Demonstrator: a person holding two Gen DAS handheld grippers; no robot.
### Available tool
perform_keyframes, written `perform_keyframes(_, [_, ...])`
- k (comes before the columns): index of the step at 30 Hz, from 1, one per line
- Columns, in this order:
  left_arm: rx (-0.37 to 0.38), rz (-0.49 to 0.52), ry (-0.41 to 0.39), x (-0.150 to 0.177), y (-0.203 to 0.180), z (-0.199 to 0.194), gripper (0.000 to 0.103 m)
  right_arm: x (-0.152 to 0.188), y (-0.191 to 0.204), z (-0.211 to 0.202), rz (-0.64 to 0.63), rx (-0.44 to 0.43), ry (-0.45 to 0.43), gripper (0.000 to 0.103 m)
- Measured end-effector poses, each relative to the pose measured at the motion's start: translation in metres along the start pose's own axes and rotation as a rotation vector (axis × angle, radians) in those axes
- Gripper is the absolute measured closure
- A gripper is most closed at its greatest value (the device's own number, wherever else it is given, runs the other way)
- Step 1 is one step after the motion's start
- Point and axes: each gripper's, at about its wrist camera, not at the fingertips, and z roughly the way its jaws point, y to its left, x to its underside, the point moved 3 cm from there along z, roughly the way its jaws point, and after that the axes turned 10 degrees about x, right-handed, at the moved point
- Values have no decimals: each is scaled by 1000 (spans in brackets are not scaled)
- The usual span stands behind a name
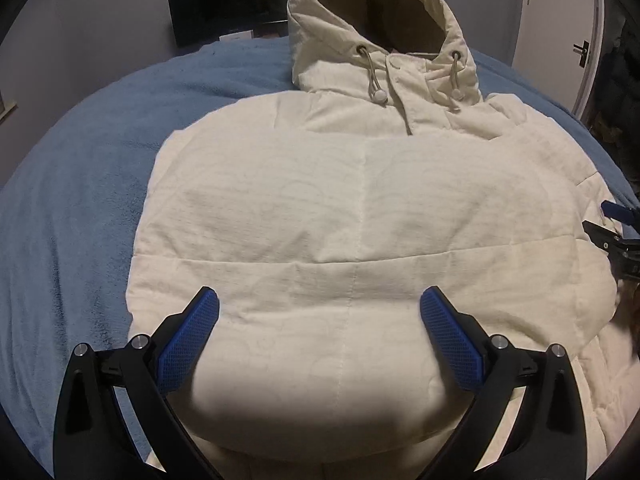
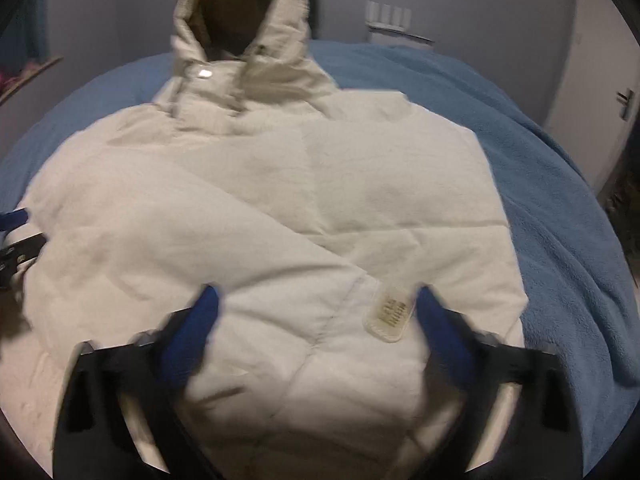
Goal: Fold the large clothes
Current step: 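Move both tools to the hood and close them on its rim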
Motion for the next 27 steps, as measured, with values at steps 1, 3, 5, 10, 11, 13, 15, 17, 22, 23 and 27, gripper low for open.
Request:
perform_keyframes(1, [3, 0, -3, 0, 0, 0, 5, -1, -2, 2, 7, -19, 8, 6])
perform_keyframes(3, [12, -3, 5, -1, 1, 1, 5, -3, -3, 5, -14, -42, 28, 6])
perform_keyframes(5, [11, -1, 46, -4, 1, 0, 5, -6, -1, 6, -40, -39, 56, 6])
perform_keyframes(10, [3, 5, -35, -55, 4, -31, 6, -42, 1, -9, -92, -53, 22, 6])
perform_keyframes(11, [-4, 14, -64, -69, 6, -35, 6, -52, 2, -9, -100, -49, 11, 6])
perform_keyframes(13, [16, 19, -88, -102, 9, -35, 6, -82, 9, -5, -125, -38, -9, 6])
perform_keyframes(15, [11, 16, -99, -142, 15, -25, 6, -120, 21, -1, -125, -29, -55, 6])
perform_keyframes(17, [-38, 1, -131, -180, 23, -12, 6, -152, 30, 6, -106, -48, -88, 6])
perform_keyframes(22, [-60, -82, -140, -242, 42, 24, 6, -241, 50, 41, -23, -10, -130, 6])
perform_keyframes(23, [-56, -113, -136, -248, 46, 31, 6, -251, 51, 46, -14, 2, -142, 6])
perform_keyframes(27, [-36, -214, -102, -265, 60, 62, 6, -297, 61, 69, 10, 44, -188, 9])
